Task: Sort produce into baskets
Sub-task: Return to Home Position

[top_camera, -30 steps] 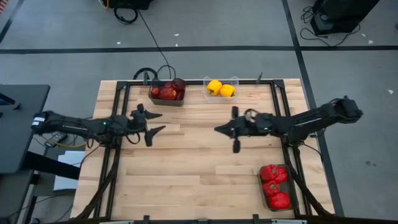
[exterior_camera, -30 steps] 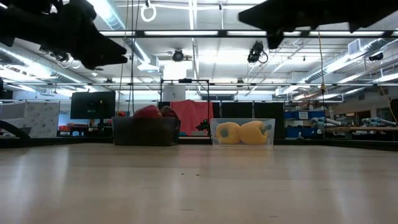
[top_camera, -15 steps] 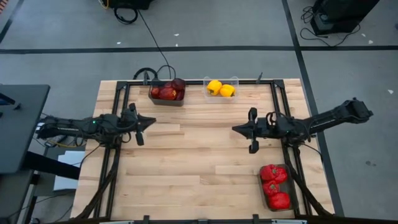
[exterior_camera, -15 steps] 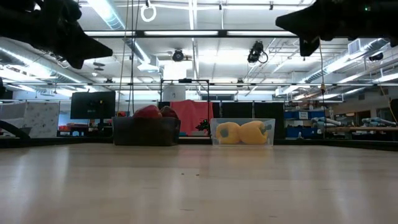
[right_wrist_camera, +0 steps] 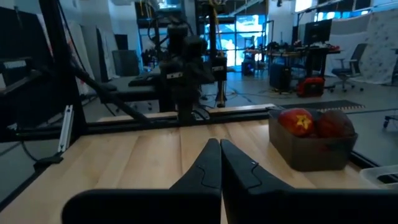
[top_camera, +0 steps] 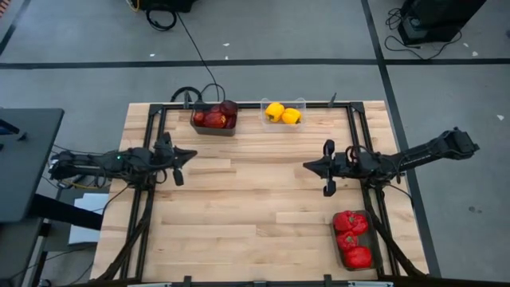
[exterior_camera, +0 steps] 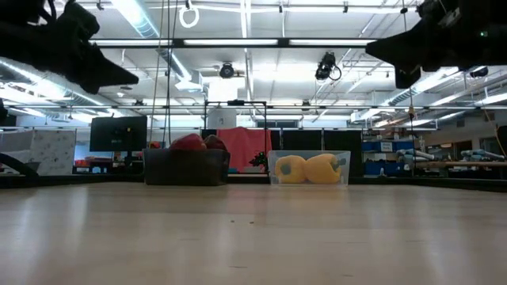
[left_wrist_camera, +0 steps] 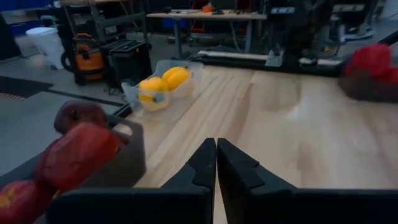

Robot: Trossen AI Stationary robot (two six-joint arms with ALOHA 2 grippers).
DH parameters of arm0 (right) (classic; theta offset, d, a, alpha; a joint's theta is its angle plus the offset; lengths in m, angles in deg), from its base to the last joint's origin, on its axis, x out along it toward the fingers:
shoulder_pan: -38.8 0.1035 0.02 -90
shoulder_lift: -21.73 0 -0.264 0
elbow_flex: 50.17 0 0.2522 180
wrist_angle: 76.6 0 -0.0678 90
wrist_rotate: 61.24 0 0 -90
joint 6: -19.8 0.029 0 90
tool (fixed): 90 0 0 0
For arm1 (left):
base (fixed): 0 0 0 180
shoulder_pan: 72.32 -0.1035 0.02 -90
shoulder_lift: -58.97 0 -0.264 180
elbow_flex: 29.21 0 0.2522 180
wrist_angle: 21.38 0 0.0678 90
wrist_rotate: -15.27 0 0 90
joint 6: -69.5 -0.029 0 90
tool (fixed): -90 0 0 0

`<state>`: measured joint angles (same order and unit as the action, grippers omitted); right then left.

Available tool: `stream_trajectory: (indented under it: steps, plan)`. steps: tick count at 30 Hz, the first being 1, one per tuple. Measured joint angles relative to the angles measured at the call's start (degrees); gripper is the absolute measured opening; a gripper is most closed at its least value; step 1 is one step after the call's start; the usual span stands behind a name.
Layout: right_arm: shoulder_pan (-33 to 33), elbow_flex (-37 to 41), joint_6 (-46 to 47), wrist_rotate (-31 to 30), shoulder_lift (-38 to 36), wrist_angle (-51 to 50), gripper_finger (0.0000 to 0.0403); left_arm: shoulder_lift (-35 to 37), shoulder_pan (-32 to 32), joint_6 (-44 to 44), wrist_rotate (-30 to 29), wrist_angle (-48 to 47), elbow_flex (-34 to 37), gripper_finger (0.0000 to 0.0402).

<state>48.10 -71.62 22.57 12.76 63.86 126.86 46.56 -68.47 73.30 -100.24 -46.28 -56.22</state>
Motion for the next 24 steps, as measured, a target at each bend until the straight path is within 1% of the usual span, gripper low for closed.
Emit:
stream_trajectory:
  steps: [5, 8, 11, 15, 20, 24]
  plan:
    - [0.0, 2.6, 0.6, -0.7, -3.2, 1.3, 0.0003, 0.1, 0.0, -0.2, -0.8, 3.9, 3.7, 0.0019]
    - [0.0, 3.7, 1.1, -0.7, -5.5, 1.1, 0.0003, 0.3, 0.0, -0.2, -0.9, 4.4, 3.9, 0.0019]
    - [-0.2, 3.9, 0.6, -0.9, -8.5, -2.5, 0.0004, 0.8, 0.0, -0.6, -1.8, 4.4, 3.3, 0.0019]
    - [-0.8, 3.9, 0.6, -0.9, -13.0, -8.3, 0.0004, 4.3, -0.1, -2.0, -3.3, 2.2, 3.0, 0.0019]
    - [-0.9, 3.9, 0.4, -0.9, -18.3, -13.1, 0.0004, 12.4, -0.1, -2.7, -3.3, -2.4, 3.0, 0.0019]
    - [-0.9, 3.9, 0.1, -1.0, -22.0, -16.3, 0.0004, 12.0, -0.1, -2.0, -2.6, -3.5, 3.2, 0.0019]
